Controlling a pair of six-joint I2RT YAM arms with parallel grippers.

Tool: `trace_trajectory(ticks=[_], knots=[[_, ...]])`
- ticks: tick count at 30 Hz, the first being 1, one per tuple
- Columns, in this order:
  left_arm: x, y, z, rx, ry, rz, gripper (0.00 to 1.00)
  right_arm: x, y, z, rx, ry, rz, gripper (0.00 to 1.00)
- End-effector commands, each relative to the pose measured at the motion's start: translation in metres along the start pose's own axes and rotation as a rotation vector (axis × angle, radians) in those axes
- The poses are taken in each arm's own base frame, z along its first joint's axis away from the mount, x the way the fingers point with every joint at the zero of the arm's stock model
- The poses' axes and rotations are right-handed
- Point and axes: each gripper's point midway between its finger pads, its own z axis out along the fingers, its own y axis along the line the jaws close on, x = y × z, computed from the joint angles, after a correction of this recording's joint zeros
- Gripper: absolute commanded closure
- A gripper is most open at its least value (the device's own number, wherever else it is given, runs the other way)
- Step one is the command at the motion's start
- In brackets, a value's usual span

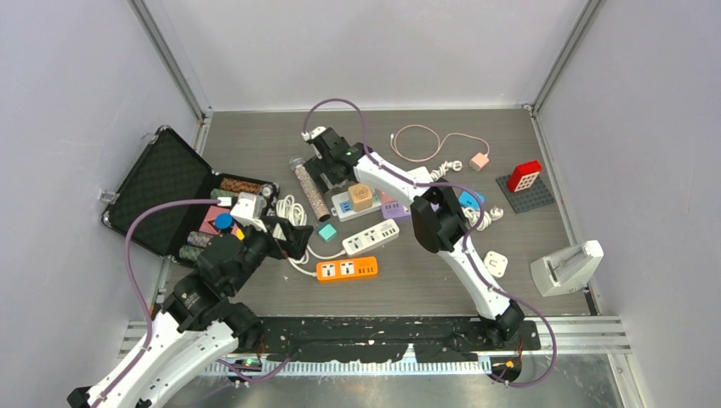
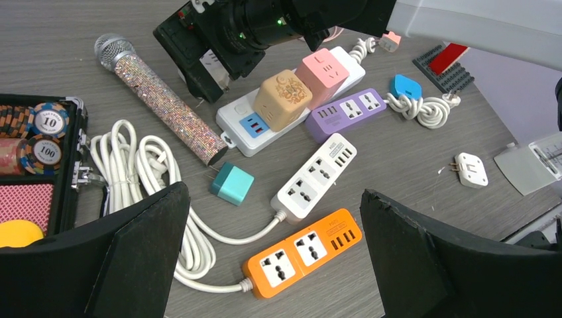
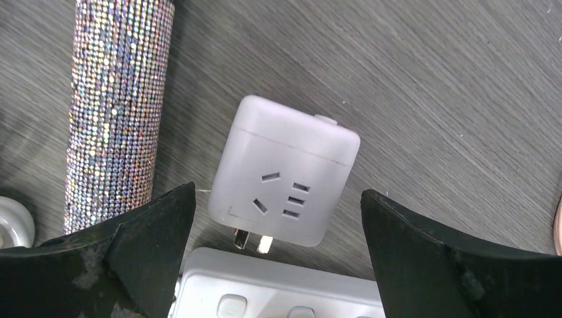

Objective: Insert the plug

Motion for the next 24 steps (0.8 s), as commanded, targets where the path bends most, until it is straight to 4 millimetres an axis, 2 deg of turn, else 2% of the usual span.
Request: trace_trajectory(ticks=[1,4,9,10,12,13,14,20,21,22,23,24], knots=[[-0.012,0.003,0.001,-0.023,-0.046,0.0,0.0,-0.028,-0.007,-0.004,0.0,-0.077,0.056,0.02],[-0.011,0.005,0.0,-0.03,-0.046,0.002,0.0,-0.029,-0.01,-0.003,0.001,-0.079,0.065,0.09],[-0.01,0.005,0.001,-0.033,-0.04,0.003,0.0,-0.024,-0.013,-0.001,-0.021,-0.065,0.106,0.42],[-0.011,0.005,0.001,-0.032,-0.04,0.002,0.0,-0.025,-0.012,-0.002,-0.03,-0.069,0.108,0.45],[-0.013,0.003,0.0,-0.026,-0.037,-0.002,0.0,-0.024,-0.012,-0.003,-0.037,-0.069,0.107,0.59],[-0.013,0.002,-0.001,-0.023,-0.035,-0.003,0.0,-0.025,-0.012,-0.005,-0.04,-0.072,0.109,0.63],[-0.014,0.002,-0.002,-0.021,-0.036,-0.004,0.0,-0.029,-0.013,-0.008,-0.041,-0.081,0.111,0.69],[-0.016,0.0,-0.006,-0.005,-0.049,-0.011,0.0,-0.06,-0.02,-0.032,-0.046,-0.174,0.128,0.87],[-0.016,-0.001,-0.006,-0.003,-0.05,-0.012,0.0,-0.072,-0.022,-0.045,-0.051,-0.209,0.128,0.87],[-0.016,0.0,-0.007,-0.004,-0.048,-0.016,0.0,-0.077,-0.02,-0.05,-0.069,-0.233,0.127,0.88],[-0.016,0.0,-0.008,-0.005,-0.047,-0.021,0.0,-0.091,-0.02,-0.067,-0.092,-0.277,0.123,0.89],[-0.017,-0.001,-0.009,-0.003,-0.045,-0.024,0.0,-0.094,-0.019,-0.071,-0.104,-0.3,0.12,0.89]])
